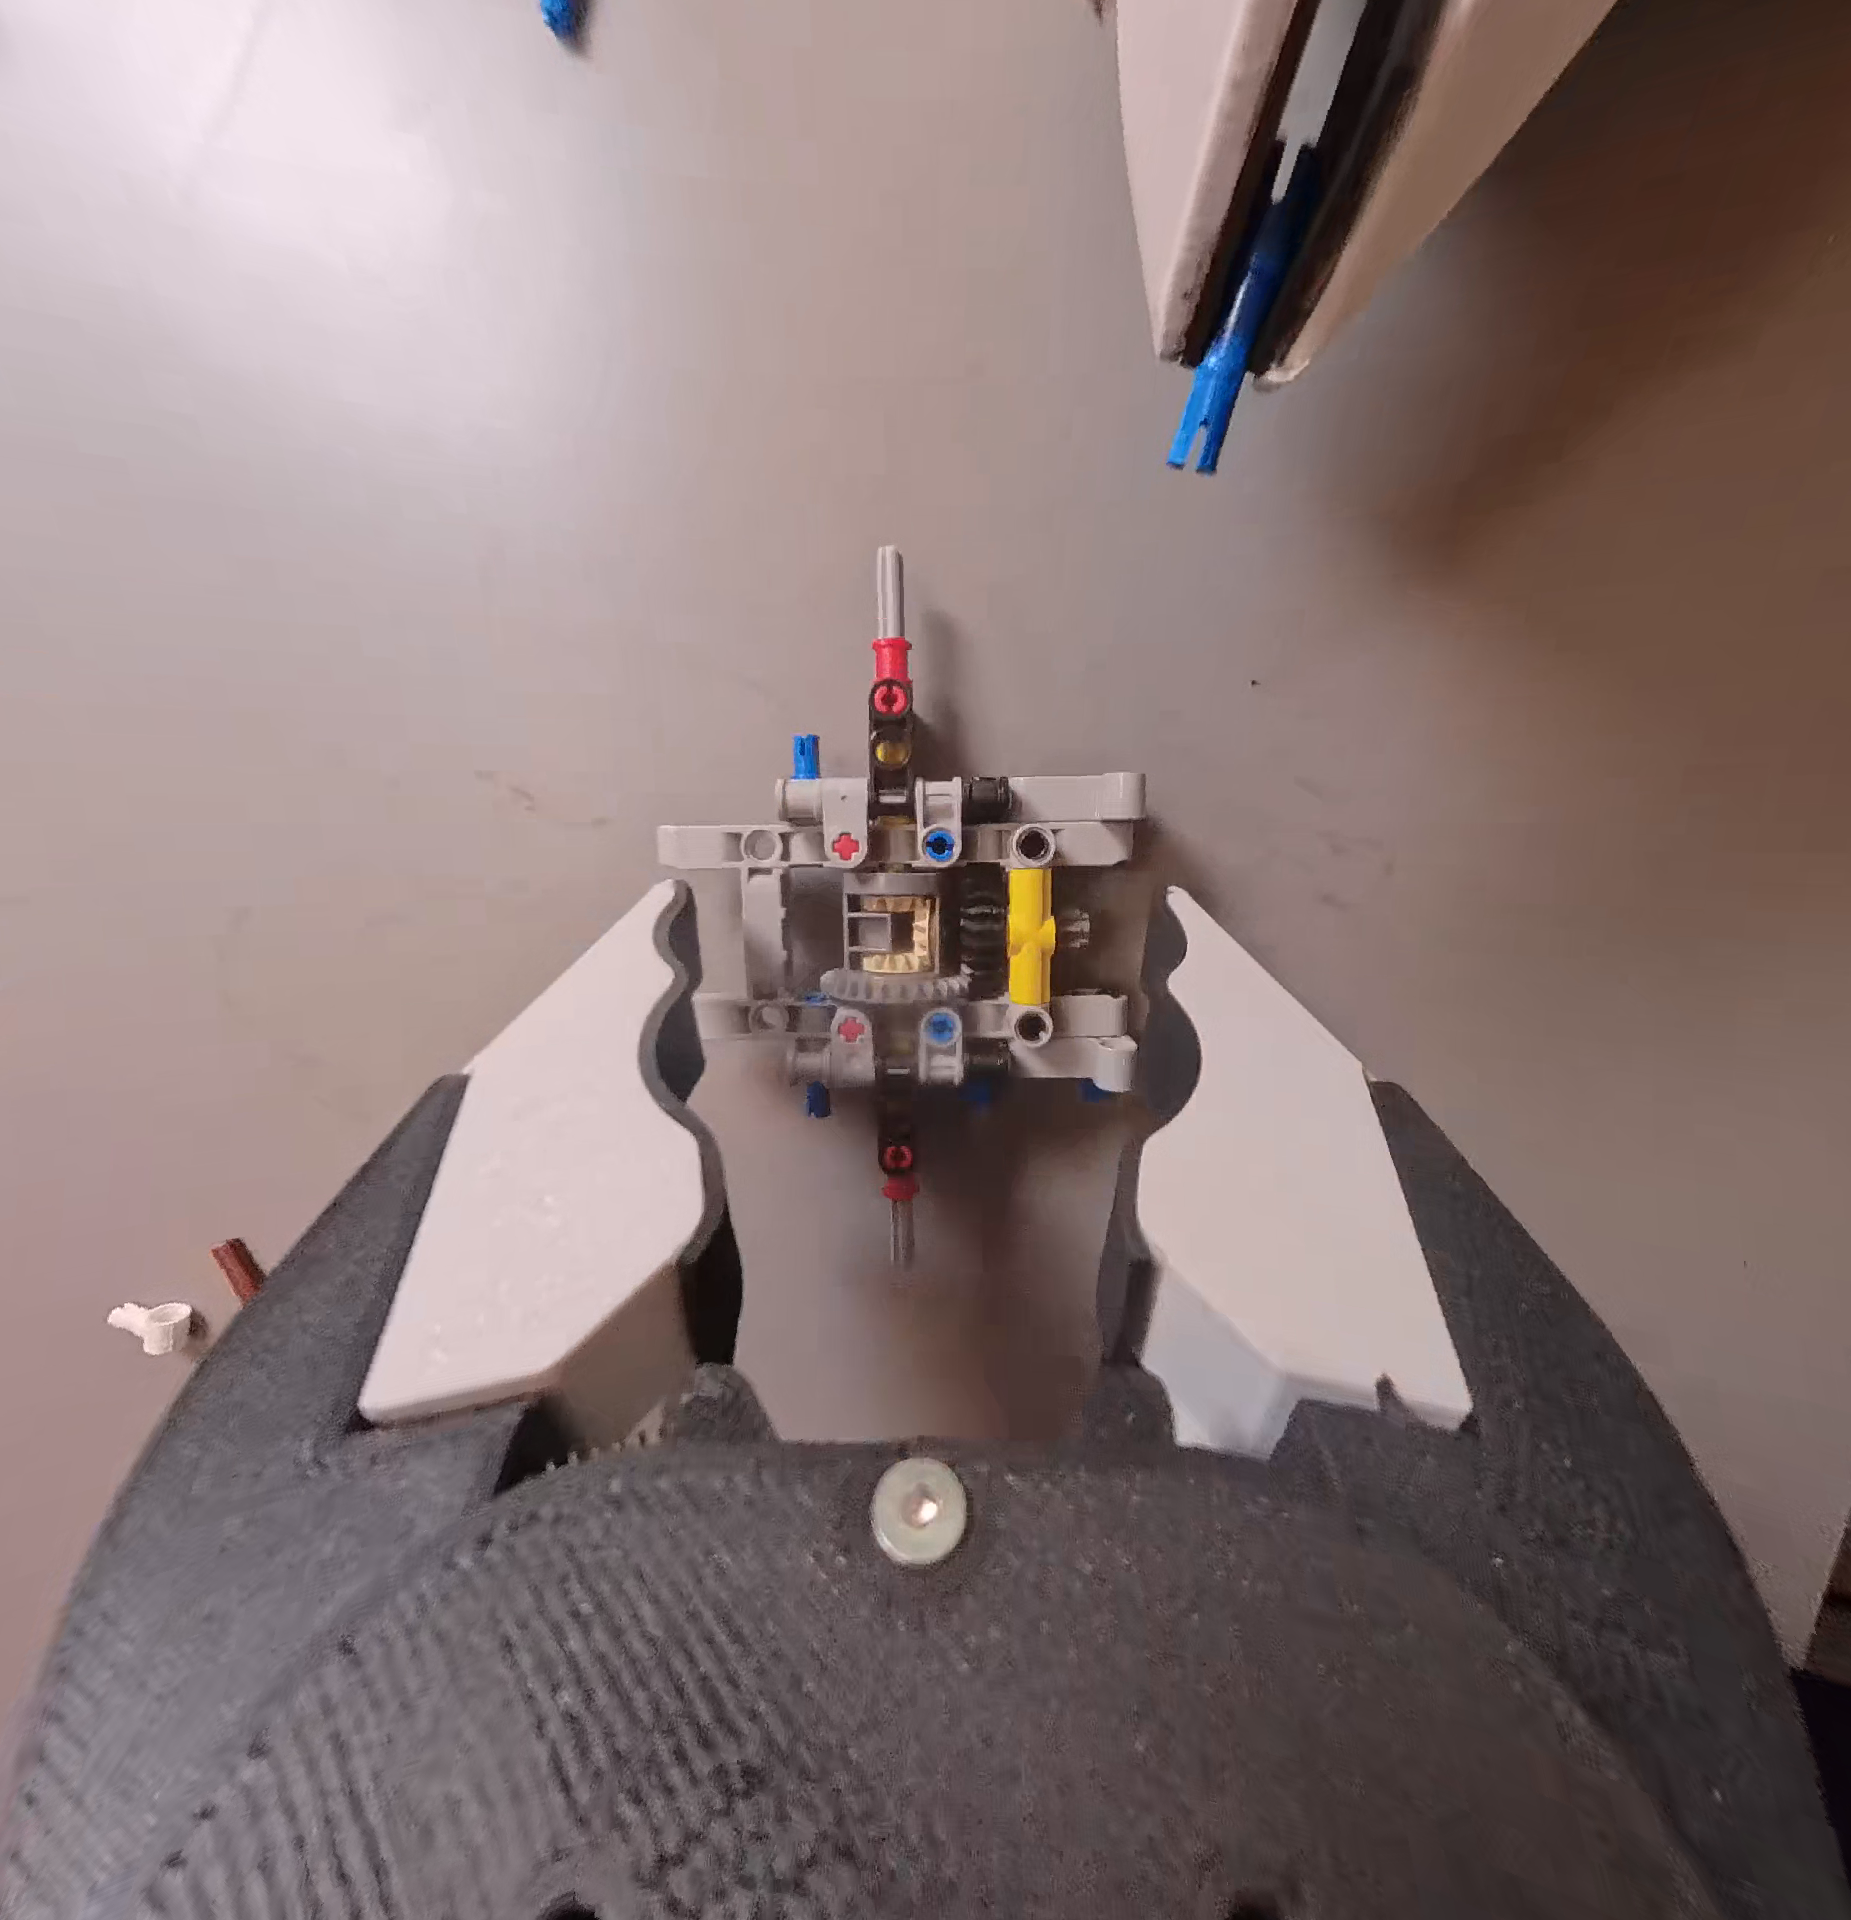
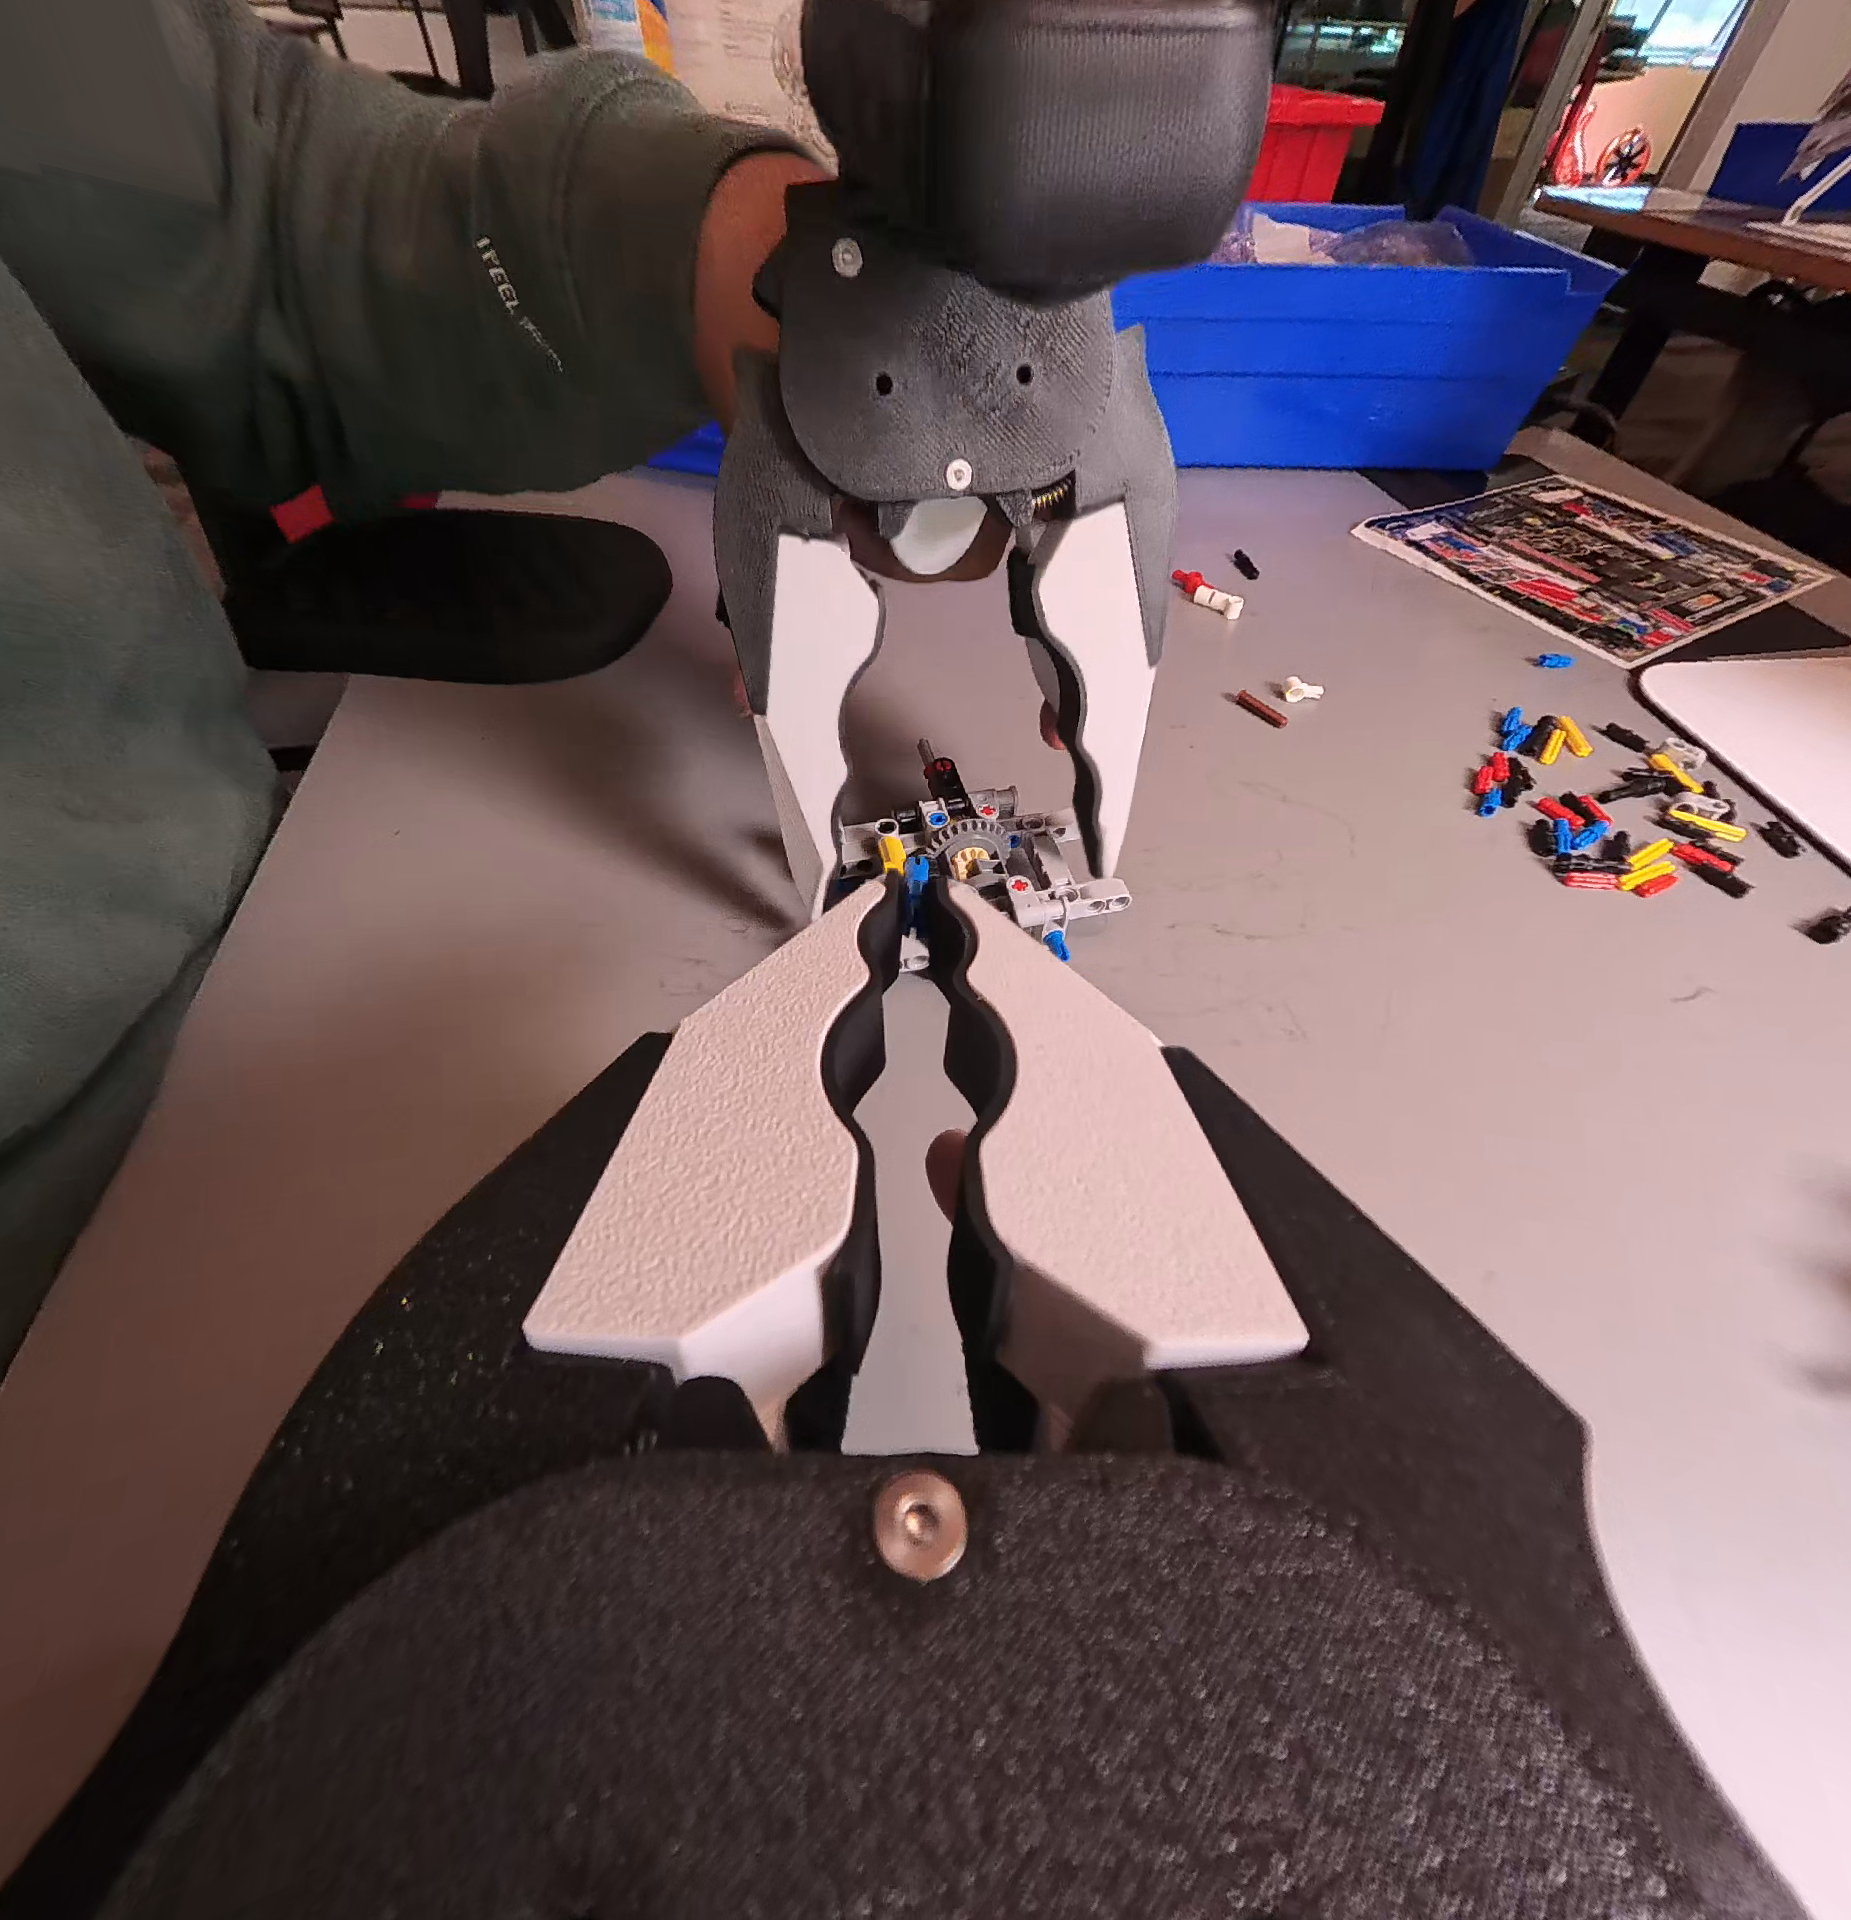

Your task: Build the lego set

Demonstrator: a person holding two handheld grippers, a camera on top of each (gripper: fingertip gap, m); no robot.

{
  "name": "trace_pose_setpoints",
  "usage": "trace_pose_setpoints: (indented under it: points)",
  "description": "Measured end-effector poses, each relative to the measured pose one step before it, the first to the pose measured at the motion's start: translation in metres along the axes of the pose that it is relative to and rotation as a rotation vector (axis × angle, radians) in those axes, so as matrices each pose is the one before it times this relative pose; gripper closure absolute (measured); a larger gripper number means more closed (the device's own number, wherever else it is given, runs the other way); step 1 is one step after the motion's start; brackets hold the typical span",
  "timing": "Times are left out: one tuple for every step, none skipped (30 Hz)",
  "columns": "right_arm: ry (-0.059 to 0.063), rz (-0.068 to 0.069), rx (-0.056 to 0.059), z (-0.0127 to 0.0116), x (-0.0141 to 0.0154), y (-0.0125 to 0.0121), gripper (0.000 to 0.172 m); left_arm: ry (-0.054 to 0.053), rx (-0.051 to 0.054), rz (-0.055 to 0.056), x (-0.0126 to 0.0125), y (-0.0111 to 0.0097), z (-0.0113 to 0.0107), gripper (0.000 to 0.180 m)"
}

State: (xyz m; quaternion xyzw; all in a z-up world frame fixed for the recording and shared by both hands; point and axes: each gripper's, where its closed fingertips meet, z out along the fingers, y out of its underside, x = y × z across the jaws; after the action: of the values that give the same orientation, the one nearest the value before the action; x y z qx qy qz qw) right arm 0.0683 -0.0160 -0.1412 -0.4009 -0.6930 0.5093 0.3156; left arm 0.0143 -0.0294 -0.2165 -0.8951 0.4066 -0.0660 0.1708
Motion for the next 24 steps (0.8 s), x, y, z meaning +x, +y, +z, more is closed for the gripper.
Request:
trace_pose_setpoints:
  points:
    - [0.0017, -0.005, 0.0034, -0.00118, -0.00009, -0.00144, 0.169, 0.0057, -0.0194, 0.0076, 0.00084, 0.00012, 0.00088, 0.097]
    - [0.0, -0.0035, 0.0036, -0.00111, -0.00036, -0.0016, 0.169, 0.0076, -0.0127, 0.0048, 0.00126, -0.00039, 0.00072, 0.101]
    - [0.0004, -0.0039, 0.0034, -0.00085, -0.00029, -0.00144, 0.169, 0.0037, -0.0143, 0.0027, 0.00058, 0.00026, 0.00096, 0.103]
    - [-0.0004, -0.0039, 0.0029, -0.0007, -0.00044, -0.00122, 0.169, -0.0021, -0.0159, 0.0012, -0.00038, 0.00092, 0.0013, 0.104]
    - [-0.0011, -0.0022, 0.0023, -0.00059, -0.00047, -0.00107, 0.169, -0.0022, -0.0146, -0.001, -0.00042, 0.00103, 0.00159, 0.105]
    - [-0.0008, -0.0025, 0.0027, -0.00034, -0.00046, -0.00088, 0.169, -0.0024, -0.0122, -0.0018, -0.00037, 0.00095, 0.00176, 0.106]
    - [-0.0016, -0.0019, 0.0016, -0.00044, -0.00053, -0.00062, 0.169, -0.0005, -0.0079, -0.0025, 0.00005, 0.00065, 0.00144, 0.107]
    - [-0.0026, -0.0017, 0.0024, -0.00022, -0.00073, -0.00067, 0.169, 0.0022, -0.0019, -0.0036, 0.0004, 0.00005, 0.00066, 0.107]
    - [-0.0025, -0.0012, 0.0019, -0.00023, -0.00076, -0.0005, 0.169, 0.0018, 0.0005, -0.0034, 0.00028, -0.00015, -0.00004, 0.109]
    - [-0.0016, -0.0016, -0.0001, -0.00016, -0.0006, -0.00028, 0.169, 0.0022, 0.0, -0.0035, 0.00041, 0.00003, 0.0001, 0.11]
    - [-0.0009, -0.0022, -0.0014, -0.00014, -0.00056, 0.00007, 0.169, 0.0023, 0.0009, -0.005, 0.00025, 0.00006, 0.00012, 0.11]
    - [0.0, -0.0018, -0.0013, -0.00005, -0.0004, 0.00003, 0.169, 0.0018, 0.0022, -0.0039, 0.00005, -0.00008, 0.00009, 0.11]
    - [0.0004, -0.0015, -0.001, -0.0002, -0.0001, -0.00005, 0.169, 0.0008, 0.0038, -0.0016, -0.00002, 0.00001, 0.00001, 0.11]
    - [-0.0003, -0.0007, -0.0014, -0.00022, -0.00018, 0.00022, 0.169, -0.0001, 0.0055, -0.0005, -0.00015, -0.0002, 0.00001, 0.11]
    - [0.0001, -0.0006, -0.0004, -0.00026, -0.00017, 0.0, 0.169, -0.0006, 0.0094, 0.0, -0.00023, -0.0004, -0.00003, 0.11]
    - [0.0017, -0.0005, -0.0014, -0.00024, 0.00017, 0.00033, 0.169, 0.0003, 0.0136, -0.002, -0.00015, -0.00057, -0.00008, 0.11]
    - [0.0032, 0.0005, -0.0062, -0.00024, 0.00058, 0.00113, 0.169, 0.0009, 0.0162, -0.0044, -0.00016, -0.00053, -0.00006, 0.11]
    - [0.0024, 0.0006, -0.0076, -0.00005, 0.00054, 0.00166, 0.169, -0.0003, 0.0195, -0.0022, -0.00017, -0.00053, -0.00013, 0.11]
    - [0.0007, 0.0011, -0.0055, 0.0, 0.0003, 0.0015, 0.169, -0.0007, 0.0239, 0.0002, -0.0001, -0.00069, -0.00016, 0.11]
    - [0.0006, 0.003, -0.0042, 0.00016, 0.0005, 0.00143, 0.169, 0.0025, 0.0307, -0.0013, 0.0003, -0.00108, -0.00033, 0.11]
    - [-0.0006, 0.0038, -0.0032, 0.0002, 0.00028, 0.0012, 0.169, 0.007, 0.044, -0.0067, 0.00078, -0.00253, -0.00098, 0.11]
    - [-0.0035, 0.0037, 0.0004, 0.00026, -0.00021, 0.00064, 0.169, 0.0117, 0.0608, -0.0119, 0.00146, -0.00439, -0.00189, 0.111]
    - [-0.0053, 0.0047, 0.0032, 0.00046, -0.0006, 0.00013, 0.169, 0.0167, 0.0757, -0.0129, 0.00241, -0.00631, -0.00295, 0.111]
    - [-0.0104, 0.0047, 0.0056, 0.0006, -0.00153, -0.00032, 0.169, 0.0111, 0.0847, -0.0174, 0.00197, -0.00761, -0.00374, 0.111]
